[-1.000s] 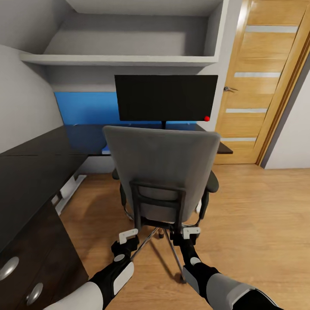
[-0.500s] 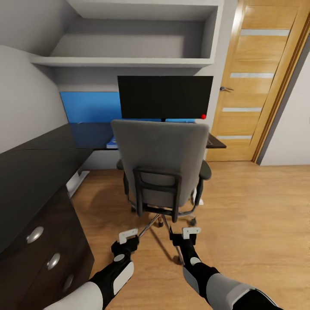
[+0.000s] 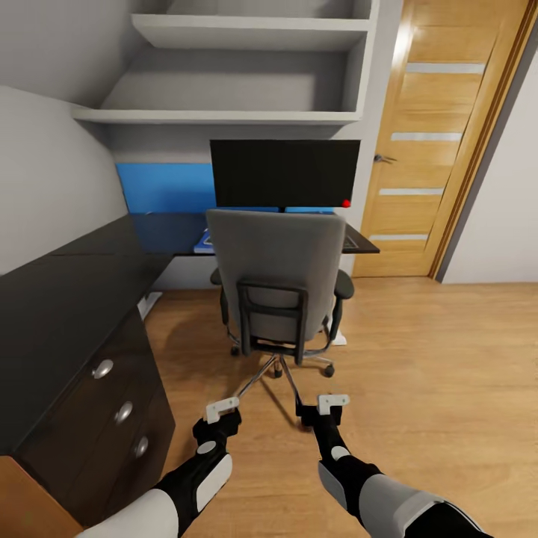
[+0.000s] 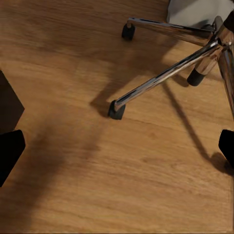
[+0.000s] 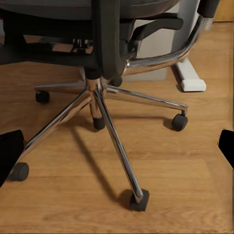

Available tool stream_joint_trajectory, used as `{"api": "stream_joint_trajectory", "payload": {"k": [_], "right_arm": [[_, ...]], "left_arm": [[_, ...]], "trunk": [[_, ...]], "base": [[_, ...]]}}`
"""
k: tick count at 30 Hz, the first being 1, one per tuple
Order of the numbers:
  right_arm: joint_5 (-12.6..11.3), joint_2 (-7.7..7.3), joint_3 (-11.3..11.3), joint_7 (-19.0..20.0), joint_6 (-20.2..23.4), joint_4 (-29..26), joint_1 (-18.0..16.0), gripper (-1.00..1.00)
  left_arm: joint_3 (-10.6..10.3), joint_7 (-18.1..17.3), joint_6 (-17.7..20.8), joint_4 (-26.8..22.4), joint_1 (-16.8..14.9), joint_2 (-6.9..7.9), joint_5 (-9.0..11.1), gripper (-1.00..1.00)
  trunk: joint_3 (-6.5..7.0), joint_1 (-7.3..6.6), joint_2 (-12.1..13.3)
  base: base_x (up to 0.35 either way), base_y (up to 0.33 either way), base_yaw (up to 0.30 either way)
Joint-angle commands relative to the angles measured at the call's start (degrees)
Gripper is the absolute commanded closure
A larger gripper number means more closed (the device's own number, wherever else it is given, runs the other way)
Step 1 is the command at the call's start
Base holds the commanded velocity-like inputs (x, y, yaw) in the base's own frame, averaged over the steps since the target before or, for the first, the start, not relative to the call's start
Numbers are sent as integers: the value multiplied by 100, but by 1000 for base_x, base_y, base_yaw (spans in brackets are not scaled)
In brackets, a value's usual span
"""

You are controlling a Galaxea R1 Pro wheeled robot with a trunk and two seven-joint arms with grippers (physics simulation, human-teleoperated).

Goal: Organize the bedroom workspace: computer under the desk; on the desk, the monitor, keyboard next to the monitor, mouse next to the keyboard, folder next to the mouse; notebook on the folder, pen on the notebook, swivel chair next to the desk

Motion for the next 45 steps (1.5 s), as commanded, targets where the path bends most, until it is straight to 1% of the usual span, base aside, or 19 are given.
{"api": "stream_joint_trajectory", "payload": {"k": [1,8,14,19,20,22,23,24,29,30,33,38,39,40,42,43,45], "right_arm": [[-34,1,49,-30,-15,5,-4,-100],[-30,-5,43,-30,-21,6,-4,-100],[-22,-8,43,-36,-28,4,-4,-100],[-32,-55,41,-49,-29,15,-4,-100],[-42,-271,41,-64,-49,546,208,-100],[-42,-311,41,-72,-109,554,281,-100],[-39,-363,41,-125,-338,565,420,-100],[-39,-381,41,-174,-399,566,479,-100],[-38,-414,41,-359,-562,568,675,-100],[-38,-464,43,-410,-710,568,789,-100],[-38,-520,46,-435,-841,568,893,-100],[-38,-566,47,-461,-954,568,1022,-100],[-42,-579,43,-465,-979,568,1101,-100],[-40,-584,42,-466,-985,568,1126,-100],[-41,-595,42,-467,-989,568,1145,-100],[-45,-635,41,-468,-989,570,1194,-100],[-46,-653,41,-469,-988,571,1212,-100]], "left_arm": [[-48,34,-34,1,-4,4,61,-100],[-31,98,-46,-6,-4,3,83,-100],[-20,119,-51,-8,-4,-1,91,-100],[-35,88,-32,-6,-5,-13,90,-100],[-39,75,-37,518,-4,-49,82,-100],[-44,65,-43,676,-1,-79,77,-100],[-47,46,-67,894,1,-172,73,-100],[-48,43,-71,927,2,-193,73,-100],[-47,36,-76,975,2,-193,72,-100],[-46,34,-78,1004,7,-193,72,-100],[-47,31,-87,1084,23,-193,69,-100],[-48,42,-122,1438,79,-193,64,-100],[-48,45,-211,1696,91,-193,65,-100],[-48,45,-278,1832,94,-193,68,-100],[-45,45,-339,1944,96,-193,69,-100],[-36,49,-409,2063,118,-193,73,-100],[-31,51,-429,2093,171,-193,75,-100]], "trunk": [[13,-27,39],[139,-181,320],[247,-313,560],[336,-423,761],[354,-444,801],[390,-488,881],[408,-510,921],[426,-532,962],[516,-642,1162],[534,-664,1202],[588,-730,1322],[678,-840,1523],[696,-862,1563],[713,-884,1603],[749,-928,1683],[767,-950,1724],[803,-994,1804]], "base": [[-338,0,0],[-214,0,0],[-16,0,0],[-1,0,0],[-225,0,0],[-273,0,0],[-323,0,0],[-328,0,0],[-334,0,0],[-337,0,0],[-338,0,0],[-339,-9,0],[-339,-96,0],[-336,-127,0],[-334,-145,0],[-328,-180,0],[-326,-187,0]]}}
